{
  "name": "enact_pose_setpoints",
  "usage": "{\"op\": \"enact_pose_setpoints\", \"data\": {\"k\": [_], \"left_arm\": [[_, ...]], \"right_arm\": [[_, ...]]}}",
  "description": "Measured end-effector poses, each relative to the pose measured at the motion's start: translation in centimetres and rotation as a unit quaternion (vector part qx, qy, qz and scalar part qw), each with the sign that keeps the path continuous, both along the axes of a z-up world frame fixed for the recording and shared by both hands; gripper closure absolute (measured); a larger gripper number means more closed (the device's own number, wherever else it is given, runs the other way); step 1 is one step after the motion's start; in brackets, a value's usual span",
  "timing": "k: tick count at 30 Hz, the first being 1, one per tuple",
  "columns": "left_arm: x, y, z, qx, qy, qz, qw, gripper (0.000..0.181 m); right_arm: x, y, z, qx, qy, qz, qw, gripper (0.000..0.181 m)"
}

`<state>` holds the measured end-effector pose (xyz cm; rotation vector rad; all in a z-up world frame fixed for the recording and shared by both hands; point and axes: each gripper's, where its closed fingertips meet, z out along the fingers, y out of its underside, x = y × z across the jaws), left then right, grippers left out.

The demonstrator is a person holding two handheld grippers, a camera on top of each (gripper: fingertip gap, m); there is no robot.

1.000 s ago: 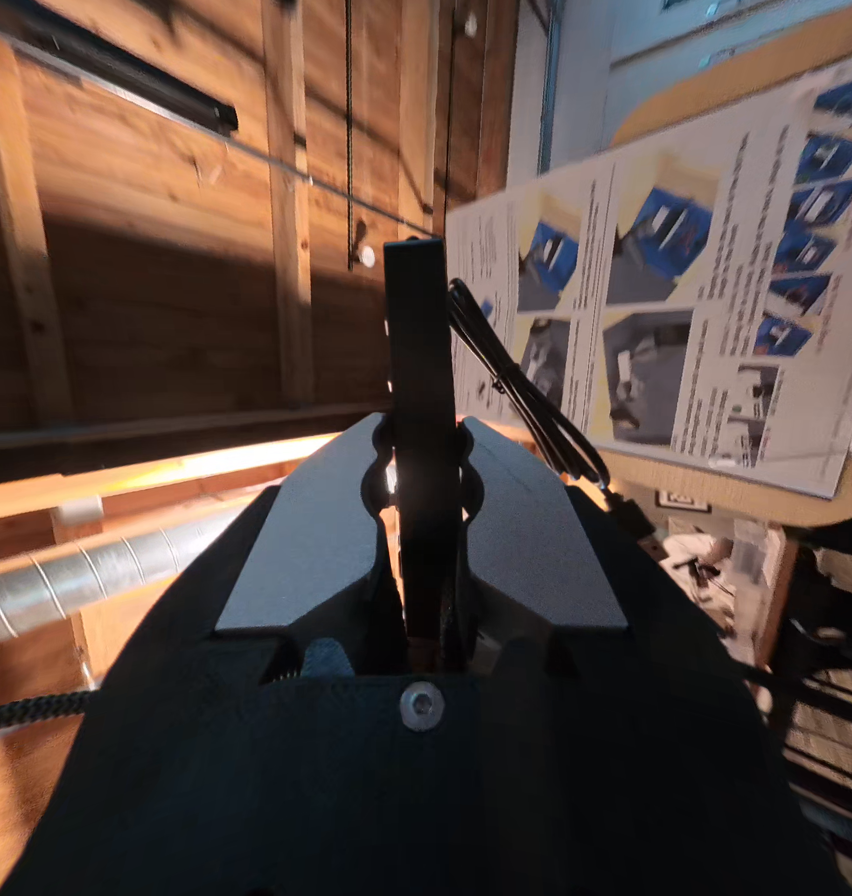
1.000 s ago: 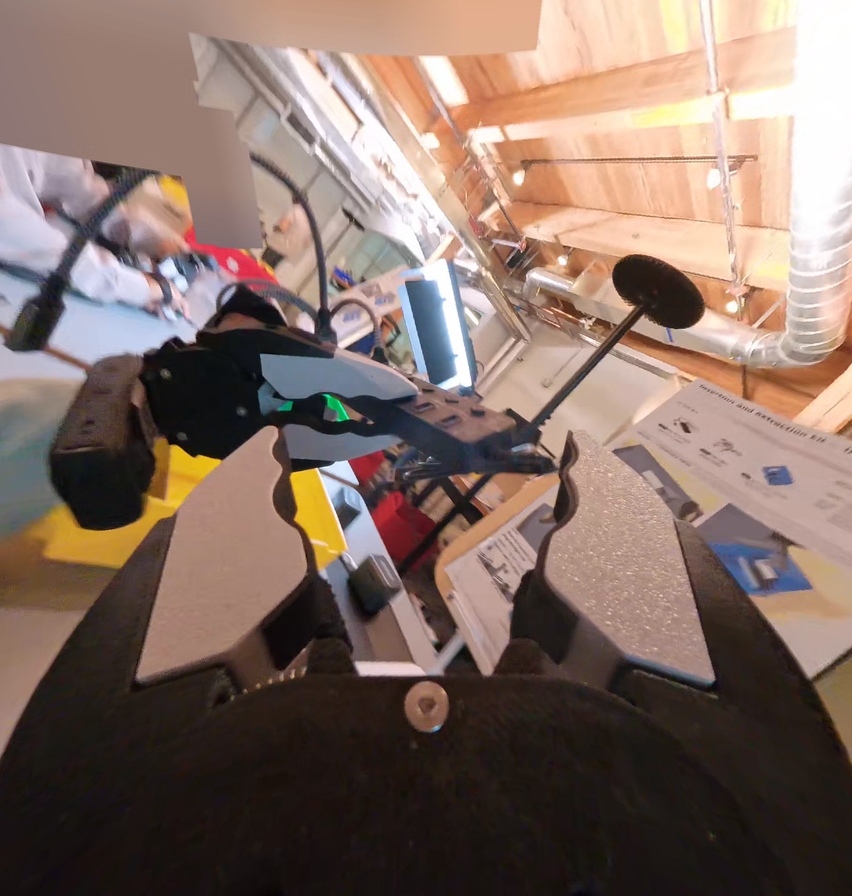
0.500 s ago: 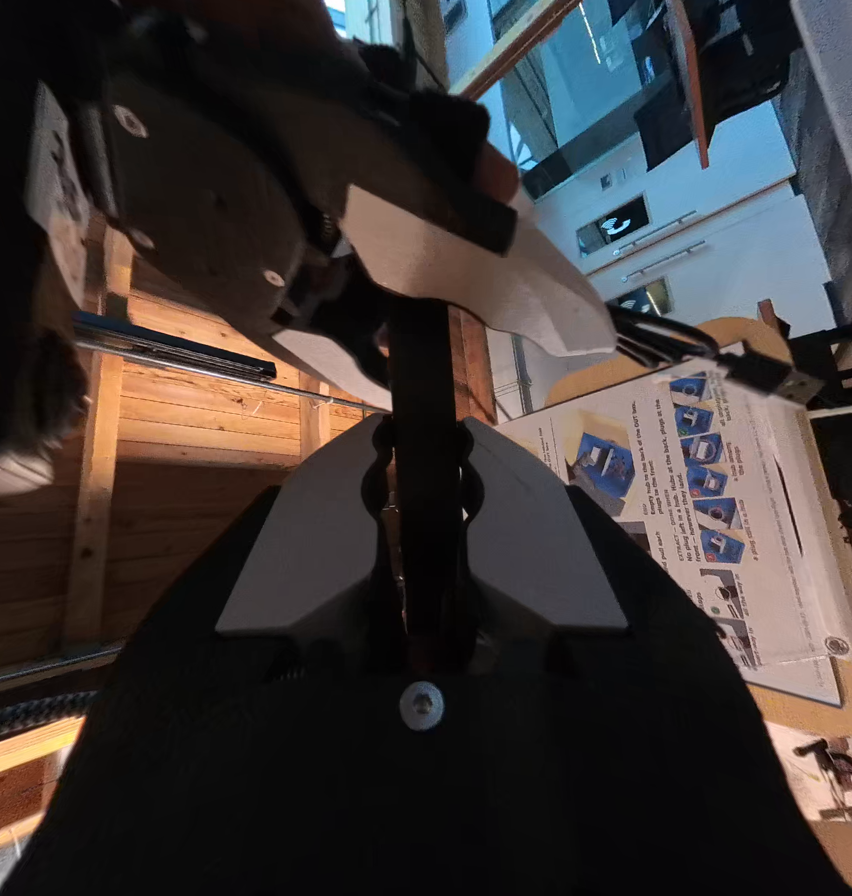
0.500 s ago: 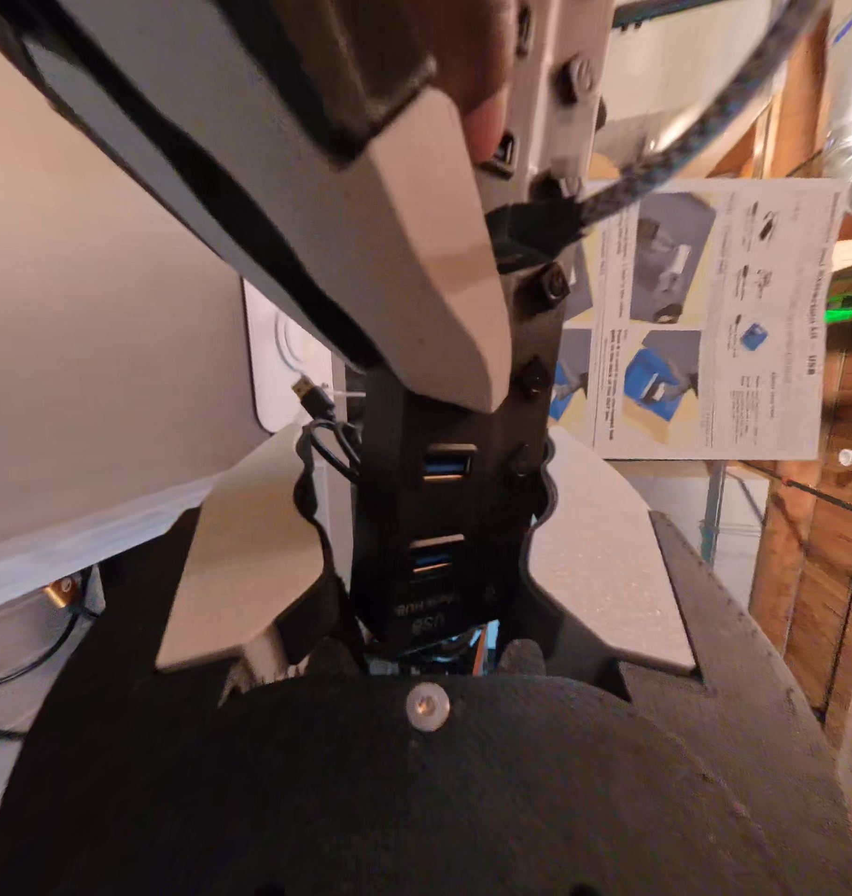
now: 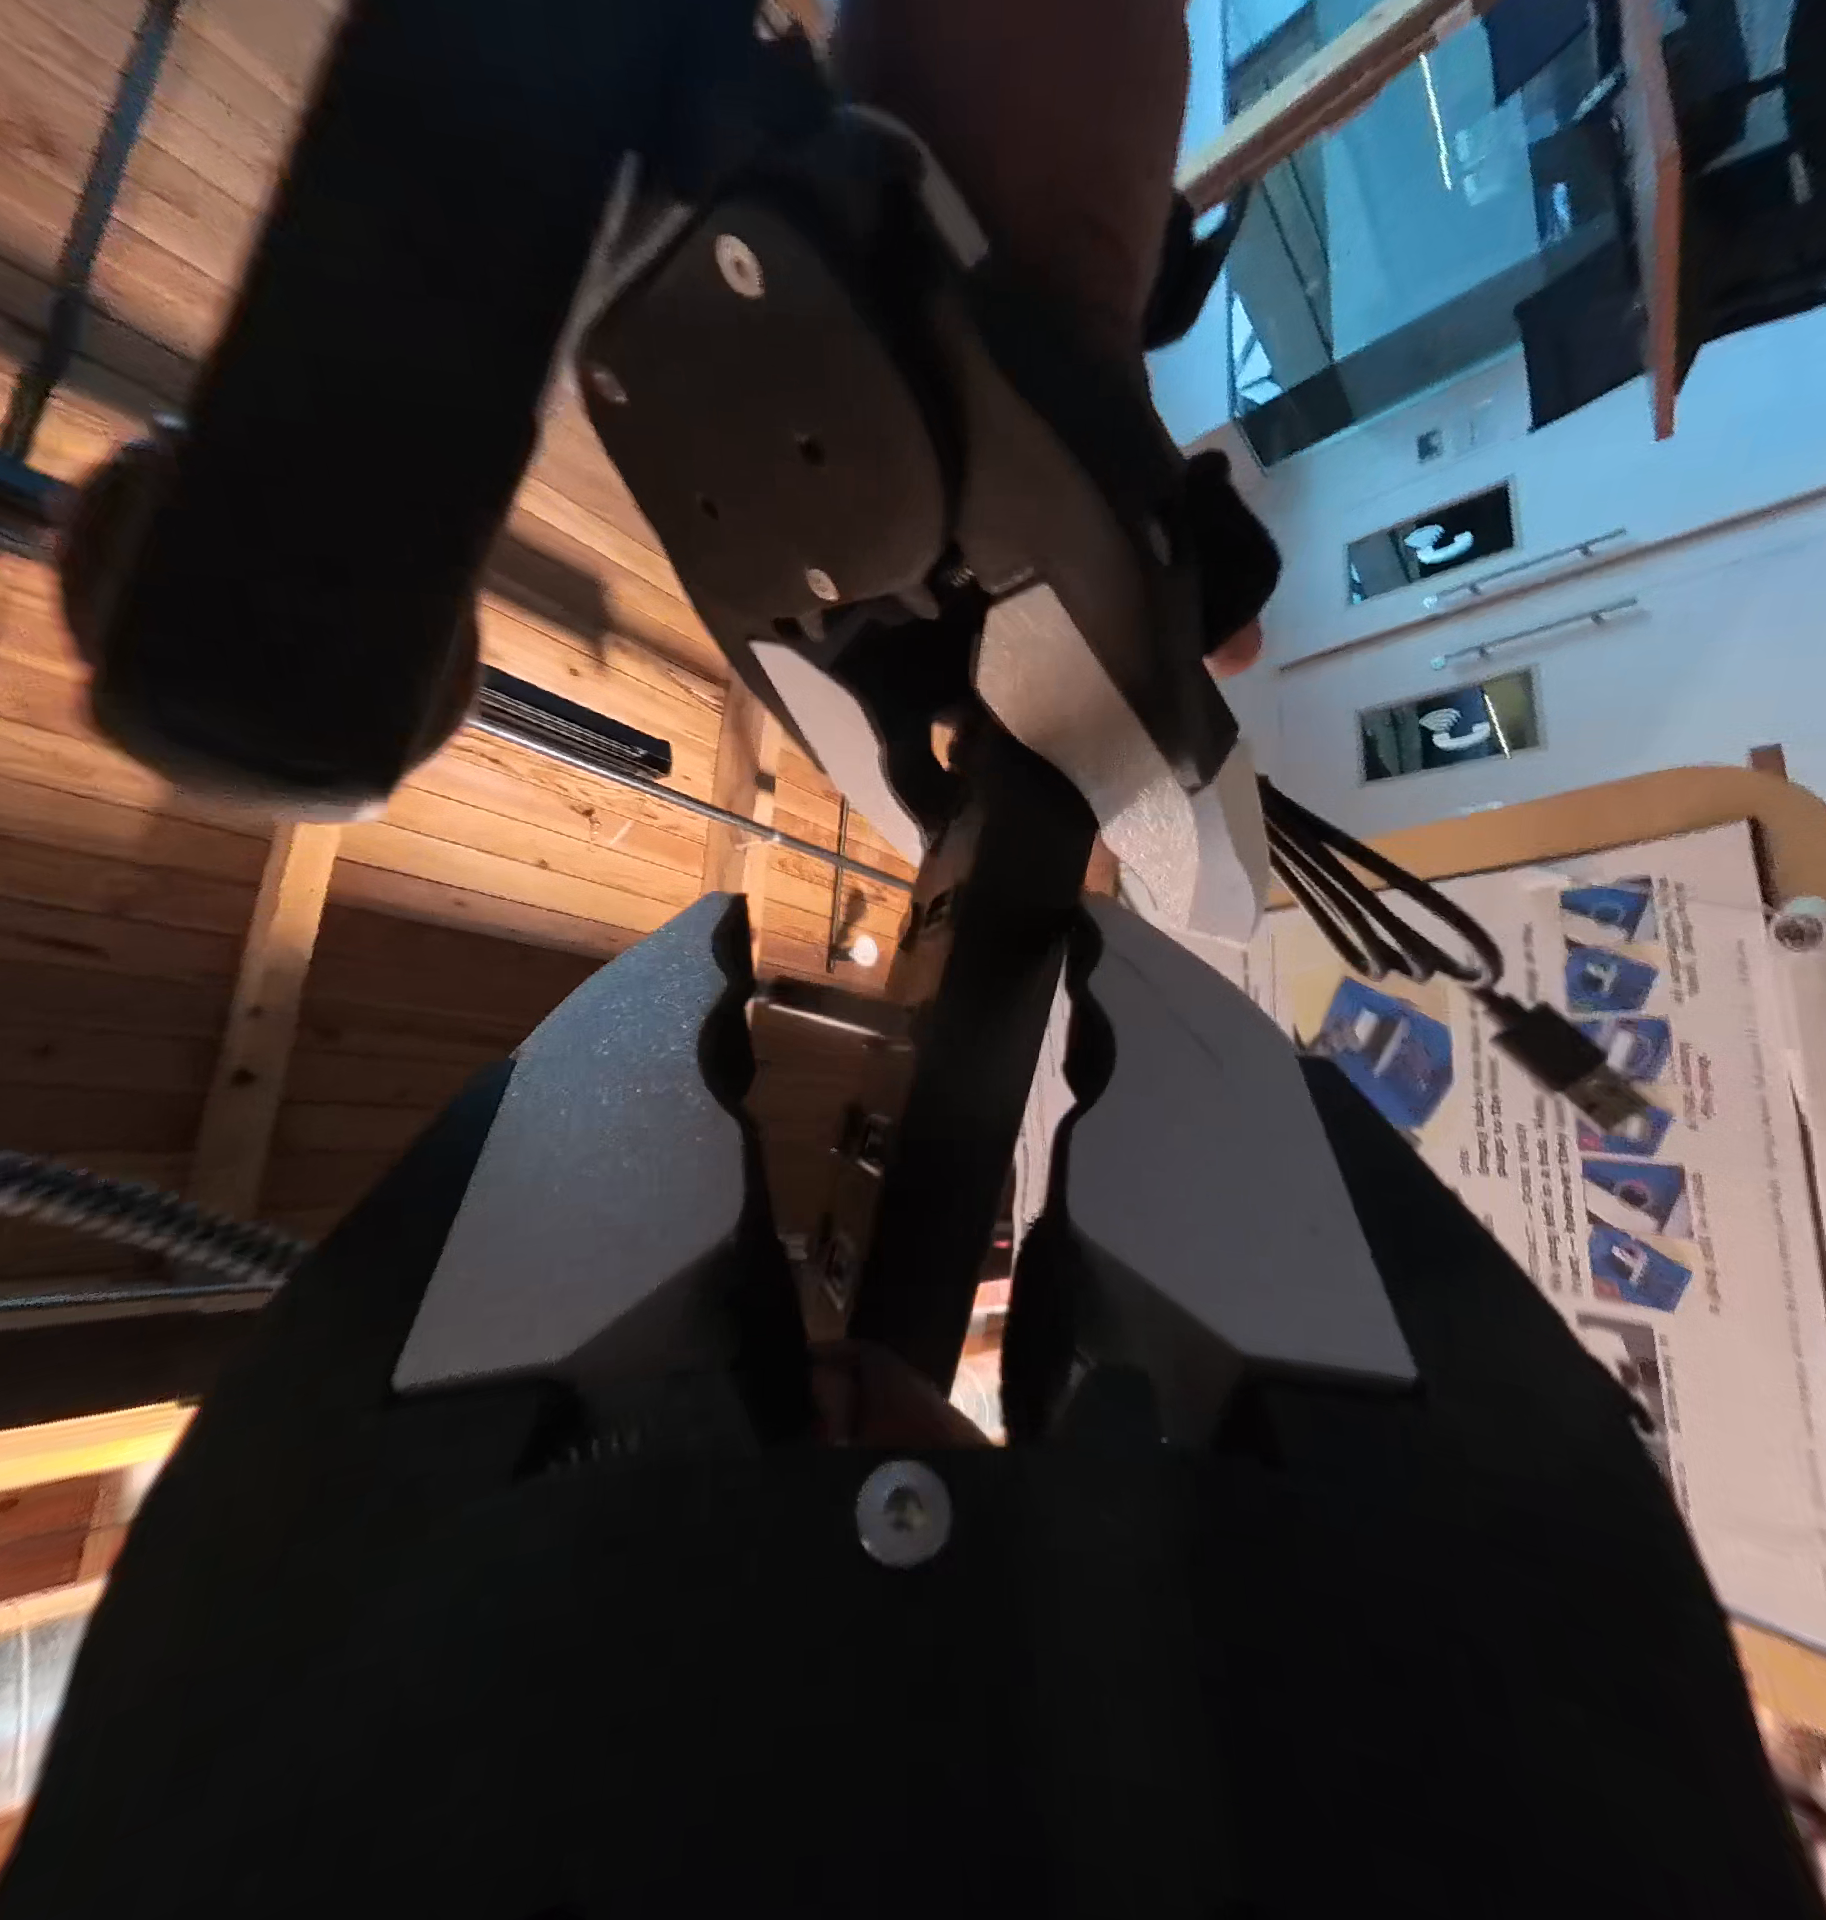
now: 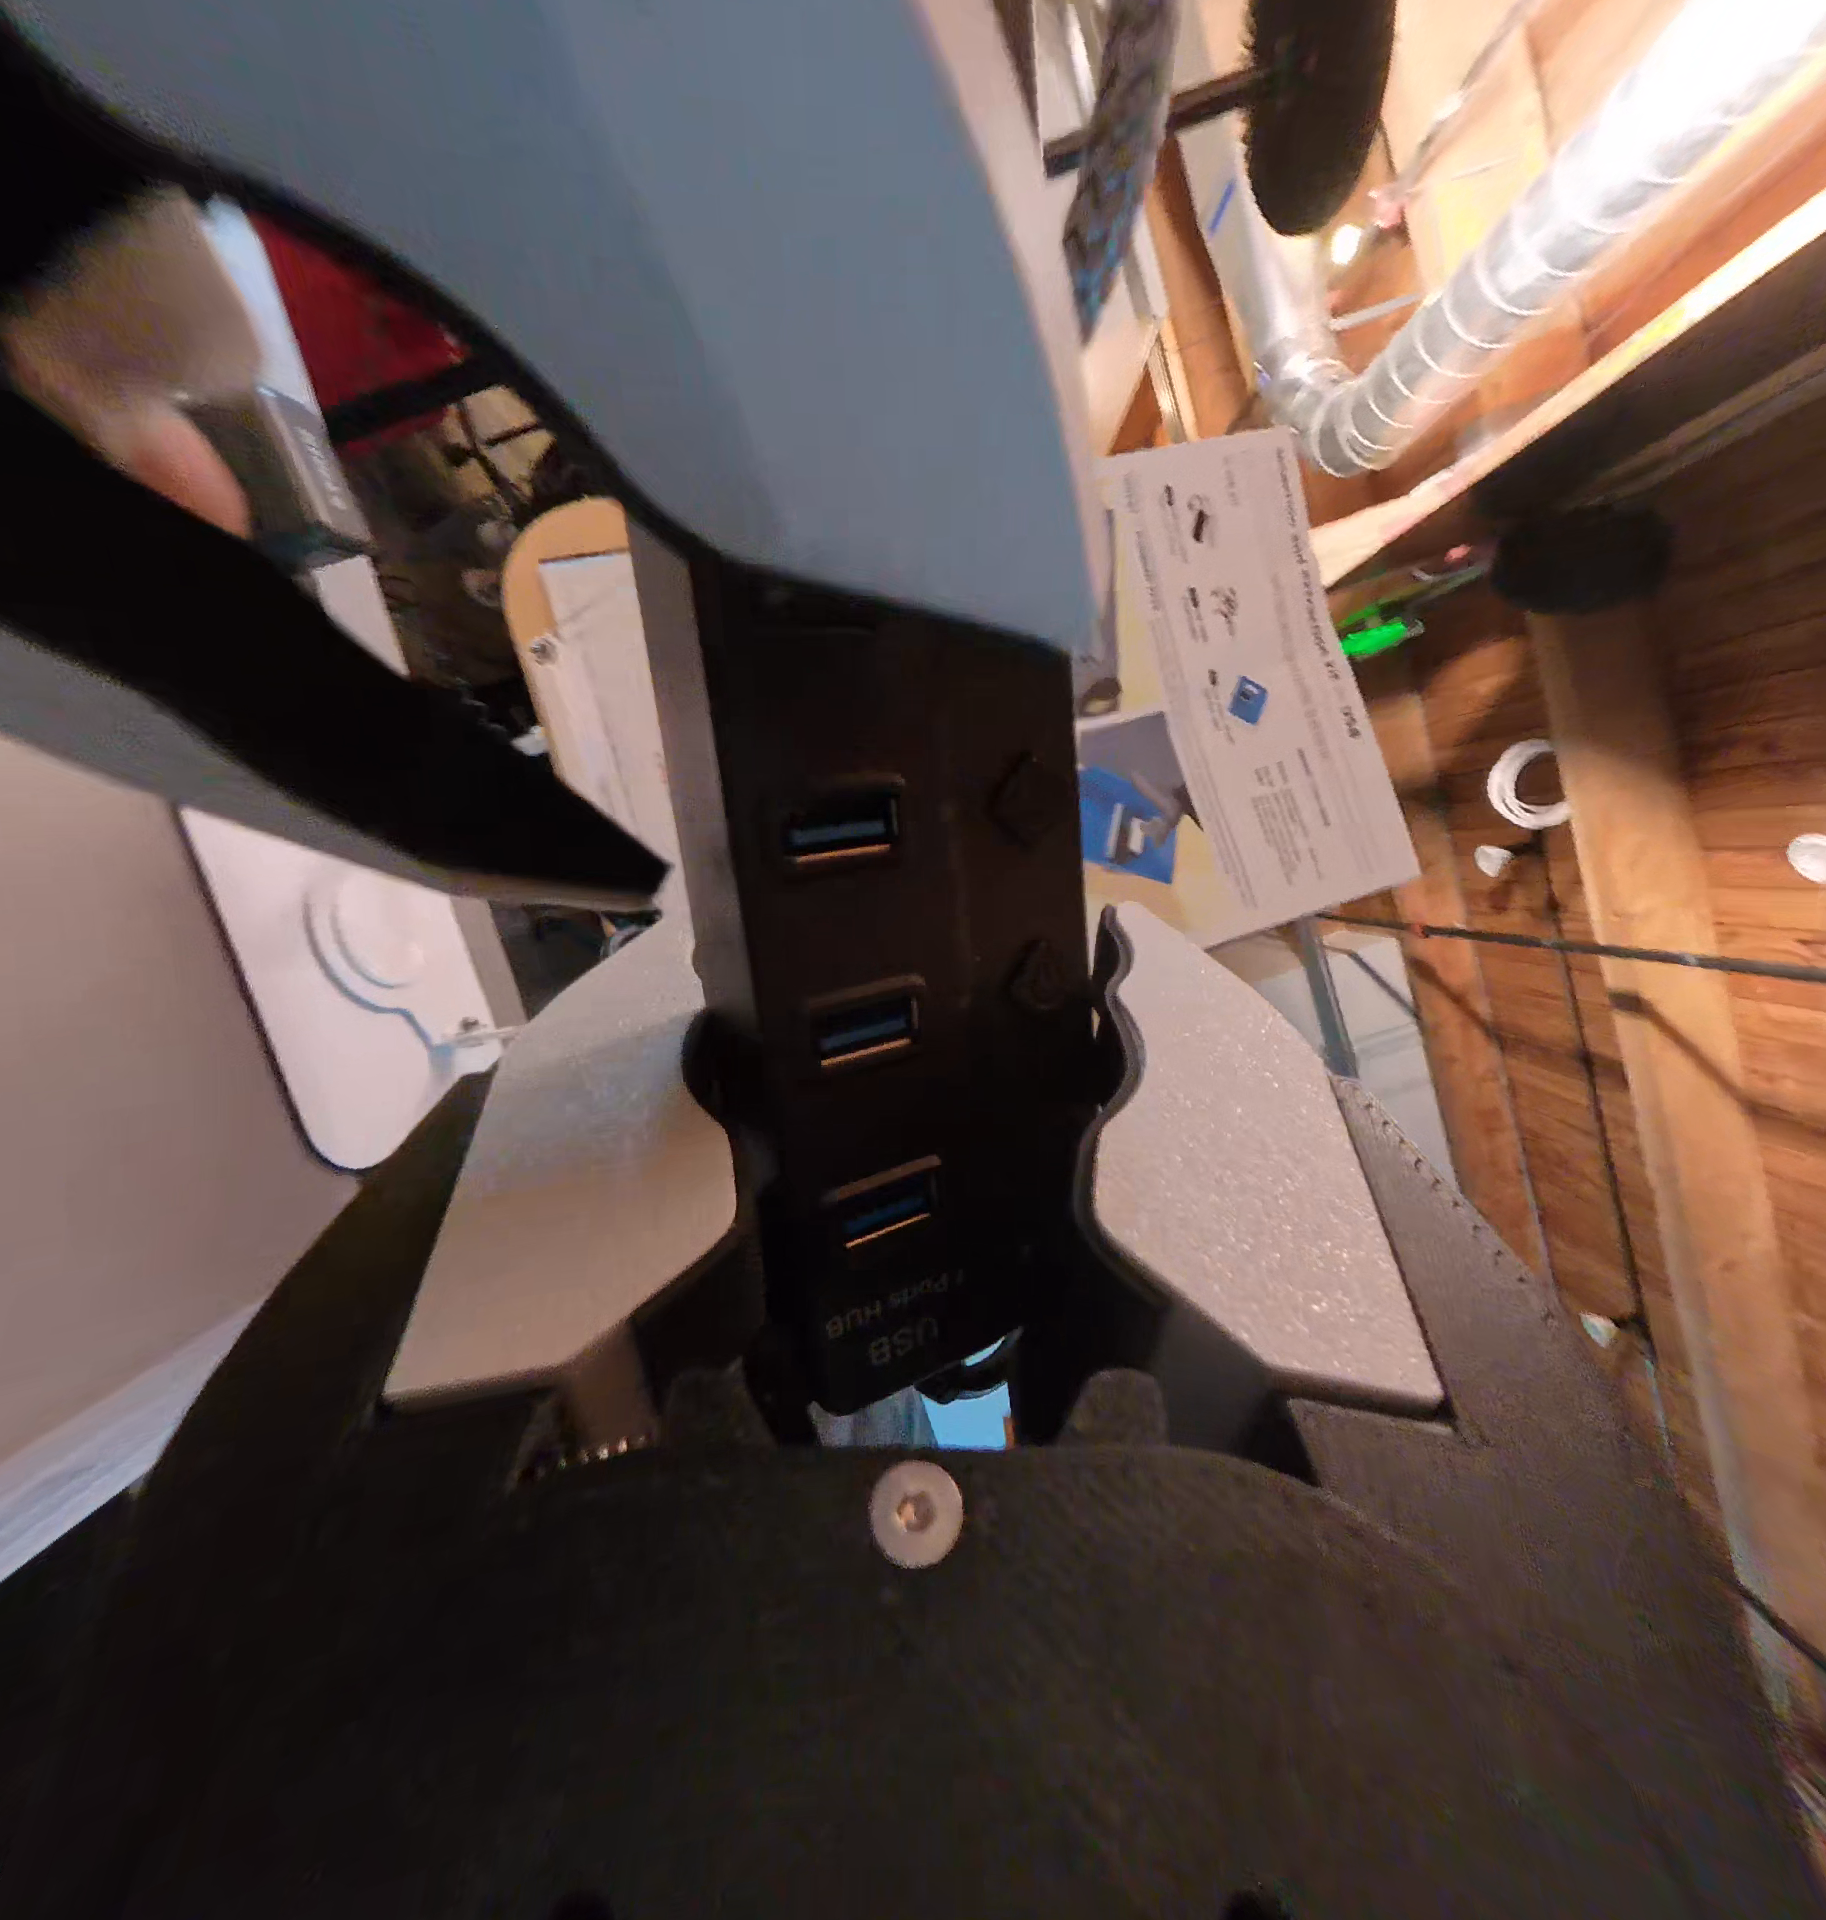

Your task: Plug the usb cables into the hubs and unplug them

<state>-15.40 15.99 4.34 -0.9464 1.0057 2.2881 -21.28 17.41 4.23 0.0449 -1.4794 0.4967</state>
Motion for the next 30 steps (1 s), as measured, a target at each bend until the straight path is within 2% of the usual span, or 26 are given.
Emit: {"op": "enact_pose_setpoints", "data": {"k": [4,6,8,12,14,15,17,19,22,24,25,26,27,29,30], "left_arm": [[2.5,0.5,0.2,-0.001,-0.034,-0.080,0.996,0.129],[3.9,1.3,-0.1,-0.003,-0.068,-0.131,0.989,0.137],[4.4,2.3,-1.0,-0.023,-0.089,-0.144,0.985,0.147],[5.7,3.9,-2.5,-0.062,-0.099,-0.154,0.981,0.147],[7.8,3.2,-0.6,-0.028,-0.134,-0.215,0.967,0.148],[9.2,2.3,0.8,0.001,-0.160,-0.264,0.951,0.148],[11.5,-0.5,4.0,0.060,-0.216,-0.372,0.901,0.147],[12.9,-3.9,6.5,0.093,-0.276,-0.476,0.830,0.147],[14.5,-10.5,9.5,0.088,-0.359,-0.637,0.677,0.147],[13.5,-15.8,11.1,0.111,-0.374,-0.711,0.585,0.147],[11.9,-18.2,11.5,0.143,-0.375,-0.728,0.556,0.147],[9.6,-19.9,11.6,0.181,-0.383,-0.726,0.541,0.144],[6.9,-20.4,11.0,0.212,-0.405,-0.697,0.551,0.140],[1.6,-18.1,8.1,0.230,-0.476,-0.580,0.619,0.134],[-0.2,-16.5,6.6,0.220,-0.508,-0.536,0.638,0.124]], "right_arm": [[-0.6,1.4,0.6,-0.036,0.015,-0.023,0.999,0.113],[-0.8,1.8,0.8,-0.053,0.019,-0.025,0.998,0.113],[-0.7,2.0,1.1,-0.070,0.019,-0.025,0.997,0.113],[-0.8,2.9,1.4,-0.118,0.006,-0.019,0.993,0.113],[-0.8,3.9,1.6,-0.152,-0.005,-0.007,0.988,0.114],[-0.7,4.4,1.6,-0.166,-0.009,0.000,0.986,0.114],[-0.6,5.4,1.7,-0.188,-0.015,0.011,0.982,0.114],[-0.4,5.9,1.8,-0.202,-0.020,0.020,0.979,0.114],[-0.3,5.9,1.7,-0.206,-0.029,0.033,0.978,0.114],[-0.1,5.4,1.5,-0.202,-0.038,0.044,0.978,0.114],[-0.1,5.0,1.4,-0.198,-0.044,0.051,0.978,0.114],[0.1,4.4,1.3,-0.194,-0.050,0.062,0.978,0.115],[0.2,3.7,1.1,-0.192,-0.057,0.075,0.977,0.115],[0.4,2.0,0.8,-0.187,-0.076,0.104,0.974,0.114],[0.6,1.0,0.5,-0.181,-0.086,0.118,0.973,0.114]]}}
